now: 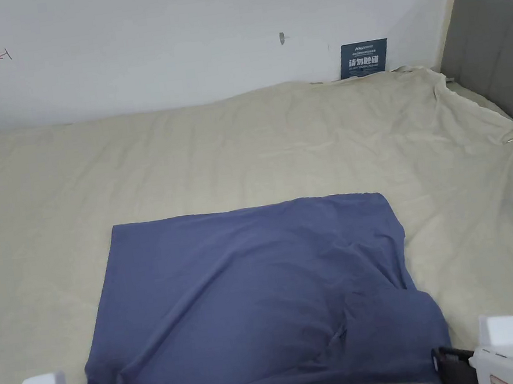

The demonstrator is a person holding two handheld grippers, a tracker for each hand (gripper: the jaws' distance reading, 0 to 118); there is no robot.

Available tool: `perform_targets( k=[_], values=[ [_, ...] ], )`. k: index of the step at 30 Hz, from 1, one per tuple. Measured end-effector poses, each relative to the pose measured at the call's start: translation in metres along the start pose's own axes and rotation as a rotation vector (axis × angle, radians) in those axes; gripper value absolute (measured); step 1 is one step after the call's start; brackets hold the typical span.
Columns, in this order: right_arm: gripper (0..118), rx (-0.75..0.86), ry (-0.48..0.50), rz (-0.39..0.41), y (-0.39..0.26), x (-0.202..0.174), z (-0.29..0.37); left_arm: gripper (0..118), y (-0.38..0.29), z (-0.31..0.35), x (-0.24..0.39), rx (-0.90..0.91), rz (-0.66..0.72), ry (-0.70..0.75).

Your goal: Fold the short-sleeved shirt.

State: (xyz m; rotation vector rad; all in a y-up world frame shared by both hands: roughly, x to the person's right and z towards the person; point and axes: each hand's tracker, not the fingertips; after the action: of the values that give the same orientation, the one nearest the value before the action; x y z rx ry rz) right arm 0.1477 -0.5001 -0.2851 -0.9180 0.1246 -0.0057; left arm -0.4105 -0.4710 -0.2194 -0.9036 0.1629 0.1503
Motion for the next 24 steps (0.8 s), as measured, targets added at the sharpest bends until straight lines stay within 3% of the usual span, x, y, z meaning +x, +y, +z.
perform_targets(
  k=[3,5,6,7,8,17,24],
  values=[
    [73,-0.033,-0.012,0.000,-0.010,0.000,-0.013,4,0.001,-0.002,-0.001,0.001,0.007,0.000],
    [61,-0.054,-0.021,-0.002,-0.015,0.000,-0.019,4,0.002,-0.003,-0.001,0.000,0.013,-0.002],
    [46,-0.065,-0.017,-0.003,-0.016,0.000,-0.020,4,0.002,-0.003,-0.001,-0.002,0.016,-0.003],
    [18,-0.061,-0.005,-0.009,-0.018,0.001,-0.020,4,0.002,-0.004,-0.001,-0.001,0.017,-0.002],
    [5,-0.054,0.015,-0.018,-0.019,0.001,-0.019,4,0.003,-0.004,-0.001,0.001,0.017,-0.001],
    [4,0.056,0.071,0.029,0.005,-0.004,0.017,4,0.015,0.001,-0.011,0.031,0.067,-0.019],
    [4,0.146,0.099,0.037,0.074,-0.009,0.030,4,0.059,-0.003,-0.009,0.086,0.054,-0.006]
  ],
)
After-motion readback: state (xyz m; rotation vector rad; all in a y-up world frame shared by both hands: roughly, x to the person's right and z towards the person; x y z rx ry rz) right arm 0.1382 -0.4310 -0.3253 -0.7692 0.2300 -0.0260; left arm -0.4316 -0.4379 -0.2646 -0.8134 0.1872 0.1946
